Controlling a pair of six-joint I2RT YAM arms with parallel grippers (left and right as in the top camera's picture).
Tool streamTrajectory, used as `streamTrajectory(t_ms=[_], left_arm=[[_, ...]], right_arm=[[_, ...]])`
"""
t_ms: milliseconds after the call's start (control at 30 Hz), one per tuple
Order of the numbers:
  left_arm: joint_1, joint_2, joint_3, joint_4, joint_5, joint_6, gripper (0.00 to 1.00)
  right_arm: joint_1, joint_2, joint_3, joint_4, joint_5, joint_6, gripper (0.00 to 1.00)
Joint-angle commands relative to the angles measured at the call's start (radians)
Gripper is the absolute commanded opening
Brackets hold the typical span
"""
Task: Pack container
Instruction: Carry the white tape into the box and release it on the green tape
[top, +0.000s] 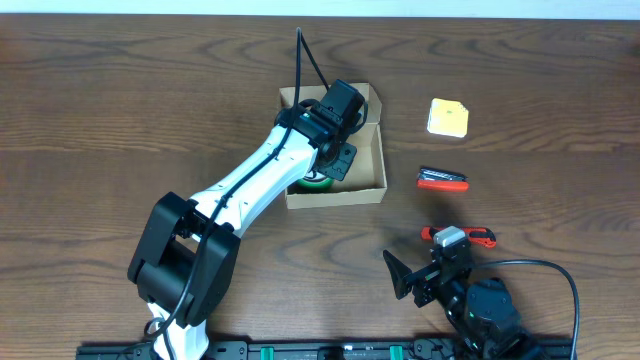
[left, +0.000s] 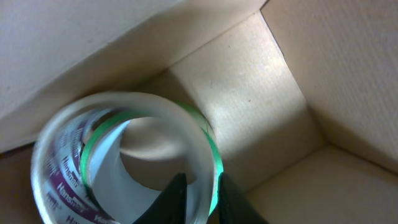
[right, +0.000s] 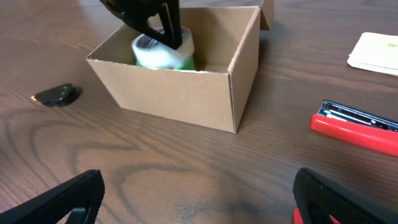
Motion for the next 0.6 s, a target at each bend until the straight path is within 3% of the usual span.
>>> streamTrajectory(t_ms=[0,300,567], left_arm=[[0.006,0.014,-0.006,-0.004,0.000,0.008,0.31],[0.006,-0.006,0.005,-0.018,0.000,0.008,0.38],[0.006,-0.158,0.129,-0.189,0.000,0.055,0.41]], right_arm=[[0.007,-0.006,-0.003,0.000,0.006,-0.013,0.99],[0.007,-0.006,-0.003,0.000,0.006,-0.013,0.99],[0.007,-0.006,-0.003,0.000,0.006,-0.013,0.99]])
